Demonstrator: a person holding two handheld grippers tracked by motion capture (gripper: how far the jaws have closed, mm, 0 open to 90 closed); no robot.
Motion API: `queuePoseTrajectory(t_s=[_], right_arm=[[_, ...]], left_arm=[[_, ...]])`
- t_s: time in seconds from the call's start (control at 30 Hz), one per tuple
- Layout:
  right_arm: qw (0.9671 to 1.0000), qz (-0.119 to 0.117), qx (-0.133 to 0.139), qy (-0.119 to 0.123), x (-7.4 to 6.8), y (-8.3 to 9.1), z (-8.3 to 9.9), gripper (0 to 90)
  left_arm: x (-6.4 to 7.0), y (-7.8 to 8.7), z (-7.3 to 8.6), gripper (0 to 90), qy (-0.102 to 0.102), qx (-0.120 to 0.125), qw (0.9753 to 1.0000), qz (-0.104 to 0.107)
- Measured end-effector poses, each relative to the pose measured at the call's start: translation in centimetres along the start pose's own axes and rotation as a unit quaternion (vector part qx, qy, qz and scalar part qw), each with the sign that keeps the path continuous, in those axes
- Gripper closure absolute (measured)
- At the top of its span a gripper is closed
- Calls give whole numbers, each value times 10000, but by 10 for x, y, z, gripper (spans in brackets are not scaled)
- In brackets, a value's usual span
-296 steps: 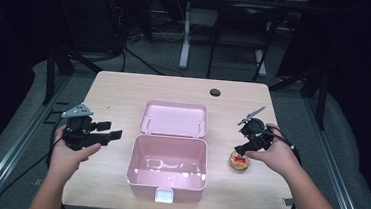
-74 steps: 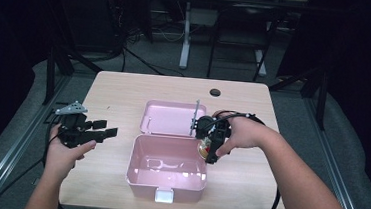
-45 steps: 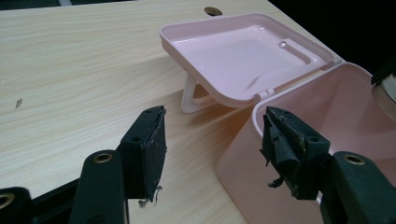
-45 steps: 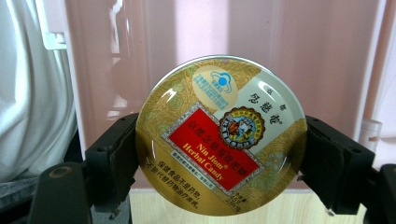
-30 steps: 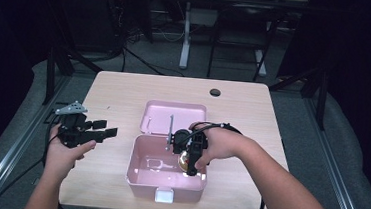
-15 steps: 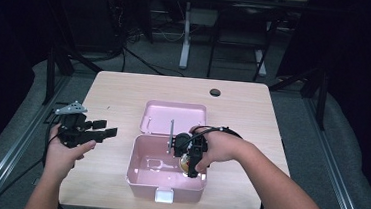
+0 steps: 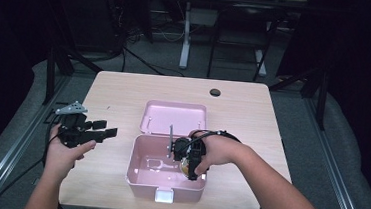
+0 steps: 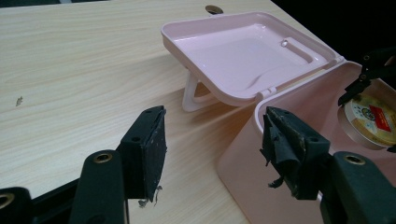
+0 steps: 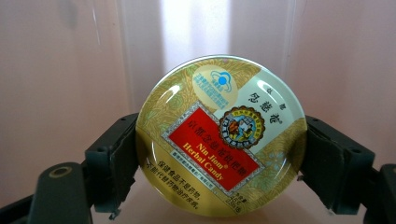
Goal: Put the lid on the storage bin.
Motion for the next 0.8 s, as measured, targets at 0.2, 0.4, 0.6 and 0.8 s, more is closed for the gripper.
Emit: queuePoseTrajectory(t_s=[0.2,0.4,0.6,0.8], right_arm=[[10000,64,-17,5,1,-4,-1,198],[10000,25,-62,-30,1,-14,-1,198],[9999,87,-93,-22,1,-19,-2,198],[9999,115,-122,-16,0,-22,-2,198]], left_arm=[[0,1,0,394,16,21,10000,-2],[0,0,0,394,14,8,10000,8],[-1,0,0,394,23,-3,10000,9],[-1,0,1,394,19,-19,10000,11]])
Point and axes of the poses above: each handheld gripper's, and its own axes: y roughly backward along the jaws, z roughly out of its underside, x roughly to its right, the point moved 4 cm from there along -y, roughly forward along the jaws, and after that the axes turned 8 degrees about z, right-handed, at the moved point
